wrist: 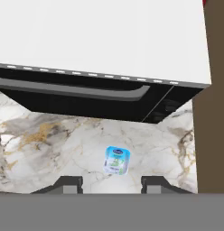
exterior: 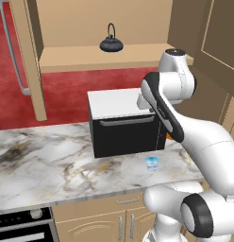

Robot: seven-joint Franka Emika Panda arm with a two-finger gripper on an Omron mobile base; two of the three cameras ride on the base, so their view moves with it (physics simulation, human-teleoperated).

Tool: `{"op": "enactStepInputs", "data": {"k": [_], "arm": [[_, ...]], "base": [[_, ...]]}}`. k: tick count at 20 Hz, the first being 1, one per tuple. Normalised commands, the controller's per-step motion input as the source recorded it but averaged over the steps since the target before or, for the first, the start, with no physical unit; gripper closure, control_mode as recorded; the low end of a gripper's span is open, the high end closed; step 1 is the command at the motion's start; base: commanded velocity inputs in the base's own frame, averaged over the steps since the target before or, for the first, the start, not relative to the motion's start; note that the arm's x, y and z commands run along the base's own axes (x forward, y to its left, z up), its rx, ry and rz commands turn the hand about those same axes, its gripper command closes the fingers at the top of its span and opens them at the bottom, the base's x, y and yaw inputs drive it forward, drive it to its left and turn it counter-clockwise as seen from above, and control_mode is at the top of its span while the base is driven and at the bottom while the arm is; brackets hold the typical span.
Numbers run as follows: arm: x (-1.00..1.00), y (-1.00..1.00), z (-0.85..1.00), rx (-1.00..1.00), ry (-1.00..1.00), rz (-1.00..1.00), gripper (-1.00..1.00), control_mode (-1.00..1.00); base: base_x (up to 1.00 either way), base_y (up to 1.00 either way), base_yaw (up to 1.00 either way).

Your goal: Pick the yogurt and yogurt from the counter and place them in the cabinets closest to them.

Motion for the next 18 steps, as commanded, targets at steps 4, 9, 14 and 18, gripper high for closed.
{"op": "enactStepInputs", "data": {"k": [4,9,14,18], "arm": [[-0.03,0.0,-0.08,0.0,0.02,0.0,-1.0,-1.0],[-0.13,0.0,-0.24,0.0,0.01,0.0,-1.0,-1.0],[-0.16,-0.01,-0.24,0.0,0.0,0.0,-1.0,-1.0],[-0.18,0.0,-0.21,0.0,0.0,0.0,-1.0,-1.0]], "base": [[0.0,0.0,0.0],[0.0,0.0,0.0],[0.0,0.0,0.0],[0.0,0.0,0.0]]}}
